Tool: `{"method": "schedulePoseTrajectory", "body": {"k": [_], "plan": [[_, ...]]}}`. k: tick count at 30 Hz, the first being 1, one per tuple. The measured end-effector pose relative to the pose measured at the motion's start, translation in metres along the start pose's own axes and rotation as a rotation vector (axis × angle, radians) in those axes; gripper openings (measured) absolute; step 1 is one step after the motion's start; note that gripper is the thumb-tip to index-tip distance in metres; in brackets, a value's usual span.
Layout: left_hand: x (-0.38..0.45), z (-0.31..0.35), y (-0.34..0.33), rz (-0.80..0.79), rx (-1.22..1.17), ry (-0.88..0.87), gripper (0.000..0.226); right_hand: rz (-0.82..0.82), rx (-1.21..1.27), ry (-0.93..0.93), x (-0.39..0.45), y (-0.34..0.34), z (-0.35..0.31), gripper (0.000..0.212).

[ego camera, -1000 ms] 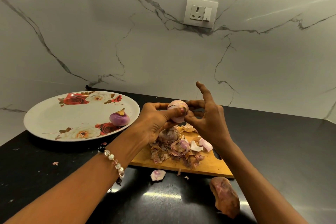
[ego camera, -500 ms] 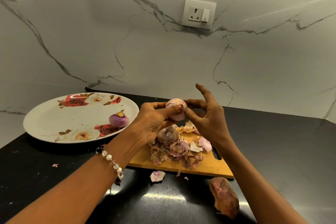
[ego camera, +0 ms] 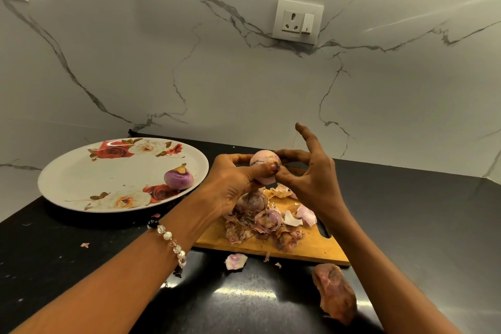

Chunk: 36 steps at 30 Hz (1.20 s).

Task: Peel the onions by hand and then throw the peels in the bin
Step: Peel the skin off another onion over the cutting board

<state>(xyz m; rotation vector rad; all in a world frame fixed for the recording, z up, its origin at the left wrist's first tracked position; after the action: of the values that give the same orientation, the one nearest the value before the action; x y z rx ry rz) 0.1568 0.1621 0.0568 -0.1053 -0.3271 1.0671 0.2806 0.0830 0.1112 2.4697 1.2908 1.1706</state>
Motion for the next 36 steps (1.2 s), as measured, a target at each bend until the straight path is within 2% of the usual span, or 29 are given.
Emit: {"method": "schedulePoseTrajectory", "body": {"k": [4, 9, 14, 19, 26, 36], "plan": [[0.001, 0.0, 0.001, -0.009, 0.011, -0.006, 0.032, -0.006, -0.016, -0.003, 0.0, 0.0, 0.001, 0.088], [0.002, 0.001, 0.003, -0.001, 0.048, 0.0, 0.045, 0.086, -0.026, -0.014, 0.001, 0.014, 0.008, 0.068], [0.003, -0.002, 0.006, 0.019, 0.008, 0.008, 0.042, 0.003, -0.013, -0.012, -0.002, 0.0, 0.002, 0.079], [0.003, -0.003, 0.005, 0.02, -0.001, 0.016, 0.038, 0.011, -0.016, -0.016, -0.002, -0.001, 0.001, 0.086], [0.0, -0.001, 0.004, 0.044, 0.021, 0.001, 0.069, 0.051, -0.038, -0.007, -0.002, -0.001, -0.001, 0.086], [-0.002, 0.0, 0.002, 0.034, 0.001, 0.012, 0.048, 0.083, -0.141, 0.071, -0.004, -0.006, -0.006, 0.074]]}}
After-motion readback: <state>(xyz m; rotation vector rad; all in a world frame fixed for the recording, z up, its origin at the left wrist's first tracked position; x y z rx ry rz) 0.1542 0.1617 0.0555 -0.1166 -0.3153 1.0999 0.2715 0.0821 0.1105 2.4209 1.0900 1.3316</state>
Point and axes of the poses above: each hand's wrist, its own x-axis towards the middle knuckle, its own y-axis out of the back of the hand, z = x × y, the point moved 9 cm from there along x, towards the middle knuckle, and after that the axes turned 10 degrees about -y, right-handed, at the moved point
